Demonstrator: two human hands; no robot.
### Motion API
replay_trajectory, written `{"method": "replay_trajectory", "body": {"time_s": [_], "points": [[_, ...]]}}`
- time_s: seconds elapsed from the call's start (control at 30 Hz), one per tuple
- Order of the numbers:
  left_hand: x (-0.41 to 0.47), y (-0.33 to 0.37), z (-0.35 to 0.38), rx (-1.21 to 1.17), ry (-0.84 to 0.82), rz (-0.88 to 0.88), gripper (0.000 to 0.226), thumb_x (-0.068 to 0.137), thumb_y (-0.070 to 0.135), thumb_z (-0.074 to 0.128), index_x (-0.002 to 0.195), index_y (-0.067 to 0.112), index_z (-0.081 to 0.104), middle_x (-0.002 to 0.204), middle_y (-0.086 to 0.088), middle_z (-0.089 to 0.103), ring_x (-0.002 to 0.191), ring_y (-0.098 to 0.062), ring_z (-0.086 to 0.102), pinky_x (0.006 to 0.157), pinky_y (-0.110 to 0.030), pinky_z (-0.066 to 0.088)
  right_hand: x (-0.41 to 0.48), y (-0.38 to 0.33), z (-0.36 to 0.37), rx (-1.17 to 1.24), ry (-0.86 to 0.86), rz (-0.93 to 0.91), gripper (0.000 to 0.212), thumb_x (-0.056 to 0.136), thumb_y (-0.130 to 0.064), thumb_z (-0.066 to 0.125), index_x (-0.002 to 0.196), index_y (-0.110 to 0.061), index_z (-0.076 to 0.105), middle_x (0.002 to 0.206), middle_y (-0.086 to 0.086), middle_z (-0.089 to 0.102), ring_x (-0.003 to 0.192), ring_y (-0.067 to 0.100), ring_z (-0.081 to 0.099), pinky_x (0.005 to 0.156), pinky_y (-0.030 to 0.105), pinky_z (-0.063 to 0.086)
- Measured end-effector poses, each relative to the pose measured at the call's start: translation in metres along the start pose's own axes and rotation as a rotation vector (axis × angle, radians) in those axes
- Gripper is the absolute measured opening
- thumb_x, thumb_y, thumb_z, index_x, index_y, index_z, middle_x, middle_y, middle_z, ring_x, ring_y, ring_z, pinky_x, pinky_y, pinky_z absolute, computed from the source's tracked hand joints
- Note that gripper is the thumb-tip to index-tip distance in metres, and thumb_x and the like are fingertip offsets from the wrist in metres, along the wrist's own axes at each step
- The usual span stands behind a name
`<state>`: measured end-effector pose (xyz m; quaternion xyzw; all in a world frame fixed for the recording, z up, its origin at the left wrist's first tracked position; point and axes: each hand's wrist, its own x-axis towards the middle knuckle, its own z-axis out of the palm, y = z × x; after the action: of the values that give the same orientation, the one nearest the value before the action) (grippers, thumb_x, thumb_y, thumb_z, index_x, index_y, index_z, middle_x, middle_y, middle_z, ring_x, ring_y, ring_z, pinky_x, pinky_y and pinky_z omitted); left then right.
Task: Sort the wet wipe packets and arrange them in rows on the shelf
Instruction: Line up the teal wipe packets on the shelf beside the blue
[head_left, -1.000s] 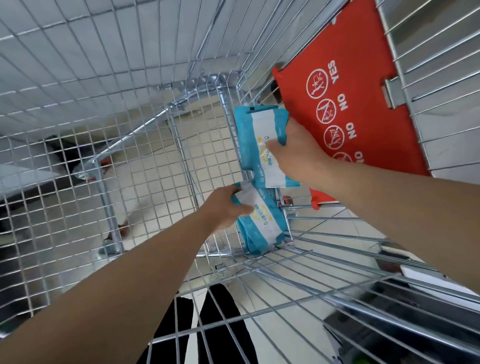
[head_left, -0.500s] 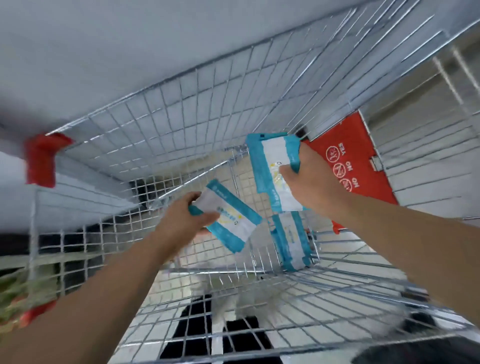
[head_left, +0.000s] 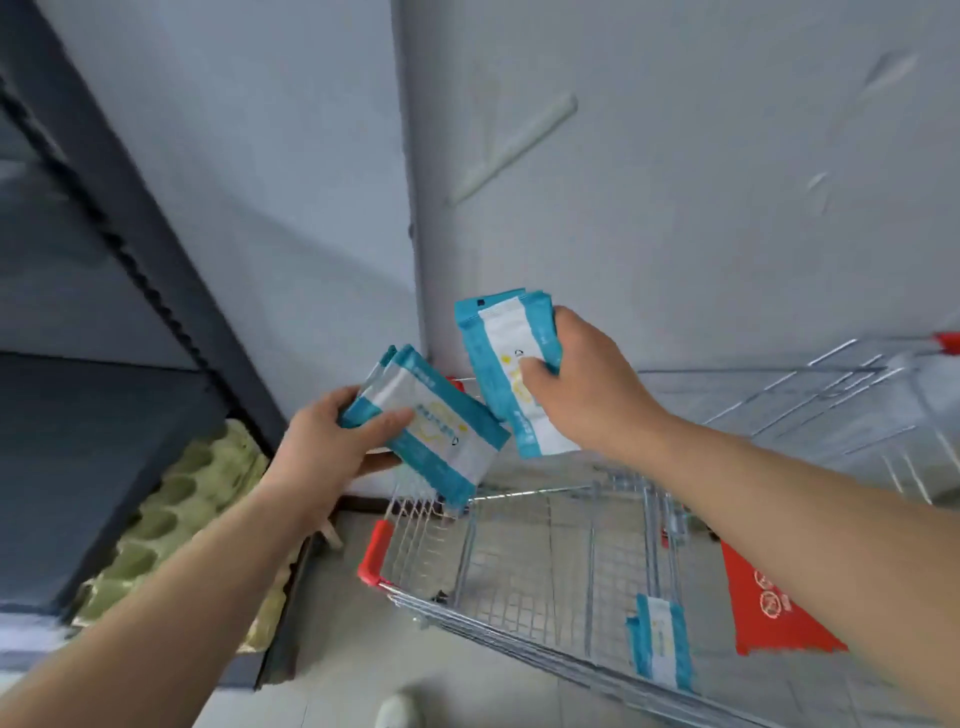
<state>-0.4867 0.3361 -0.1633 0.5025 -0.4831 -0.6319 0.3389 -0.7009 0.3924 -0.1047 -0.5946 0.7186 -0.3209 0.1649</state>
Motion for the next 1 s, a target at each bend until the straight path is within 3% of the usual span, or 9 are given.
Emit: {"method": "replay_trajectory", "body": {"time_s": [0.23, 0.33, 0.47, 0.63, 0.77, 0.9, 1.0], "points": [[-0.071, 0.101, -0.126, -0.007, 0.201, 0.247, 0.022, 0.09, 0.02, 0.063, 0.11, 0.012, 0.061, 0.097, -0.005, 0.074, 0.088, -0.02, 0.072, 0.078, -0.037, 0.058, 0.027, -0.177, 0.006, 0.002, -0.011, -0.236, 0.01, 0.089, -0.013, 0.052, 0.098, -0.016, 0.049, 0.086, -0.004, 0.055, 0.08, 0.019, 0.054, 0.063, 0.029, 0.037], [-0.09, 0.133, -0.195, -0.039, 0.28, 0.328, 0.025, 0.089, 0.021, 0.063, 0.112, 0.01, 0.061, 0.099, -0.007, 0.074, 0.089, -0.021, 0.072, 0.074, -0.034, 0.059, 0.04, -0.253, 0.025, 0.01, -0.013, -0.315, 0.01, 0.089, -0.015, 0.051, 0.099, -0.013, 0.049, 0.088, -0.003, 0.055, 0.077, 0.017, 0.052, 0.061, 0.029, 0.039], [-0.103, 0.162, -0.297, -0.081, 0.373, 0.382, 0.028, 0.089, 0.022, 0.064, 0.112, 0.007, 0.061, 0.097, -0.008, 0.074, 0.087, -0.021, 0.072, 0.066, -0.028, 0.059, 0.059, -0.347, 0.074, 0.088, -0.046, -0.333, 0.023, 0.087, -0.016, 0.052, 0.109, -0.009, 0.05, 0.1, 0.002, 0.059, 0.089, 0.022, 0.057, 0.073, 0.032, 0.046], [-0.097, 0.179, -0.417, -0.03, 0.427, 0.369, 0.018, 0.09, 0.023, 0.063, 0.105, 0.013, 0.063, 0.095, -0.006, 0.074, 0.082, -0.02, 0.073, 0.068, -0.032, 0.06, 0.084, -0.424, 0.16, 0.124, -0.106, -0.191, 0.028, 0.083, -0.02, 0.052, 0.109, -0.008, 0.05, 0.102, 0.005, 0.059, 0.092, 0.027, 0.06, 0.077, 0.037, 0.051], [-0.08, 0.186, -0.48, 0.003, 0.412, 0.325, 0.022, 0.091, 0.022, 0.062, 0.111, 0.013, 0.061, 0.098, -0.006, 0.072, 0.087, -0.02, 0.072, 0.074, -0.036, 0.06, 0.1, -0.453, 0.215, 0.144, -0.168, -0.005, 0.026, 0.087, -0.02, 0.053, 0.11, -0.008, 0.047, 0.1, 0.006, 0.057, 0.085, 0.024, 0.059, 0.061, 0.029, 0.043], [-0.056, 0.187, -0.514, -0.022, 0.378, 0.288, 0.024, 0.093, 0.02, 0.06, 0.116, 0.014, 0.058, 0.099, -0.004, 0.071, 0.09, -0.02, 0.07, 0.076, -0.038, 0.059, 0.116, -0.46, 0.247, 0.161, -0.164, 0.148, 0.012, 0.089, -0.013, 0.051, 0.098, -0.008, 0.045, 0.077, 0.003, 0.047, 0.06, 0.016, 0.042, 0.051, 0.025, 0.033], [-0.041, 0.186, -0.528, -0.056, 0.356, 0.293, 0.023, 0.093, 0.018, 0.058, 0.116, 0.018, 0.058, 0.099, -0.002, 0.07, 0.091, -0.018, 0.069, 0.075, -0.036, 0.056, 0.128, -0.459, 0.256, 0.065, -0.155, 0.21, 0.025, 0.089, -0.016, 0.058, 0.107, -0.003, 0.046, 0.084, 0.006, 0.054, 0.063, 0.017, 0.047, 0.048, 0.026, 0.033]]}}
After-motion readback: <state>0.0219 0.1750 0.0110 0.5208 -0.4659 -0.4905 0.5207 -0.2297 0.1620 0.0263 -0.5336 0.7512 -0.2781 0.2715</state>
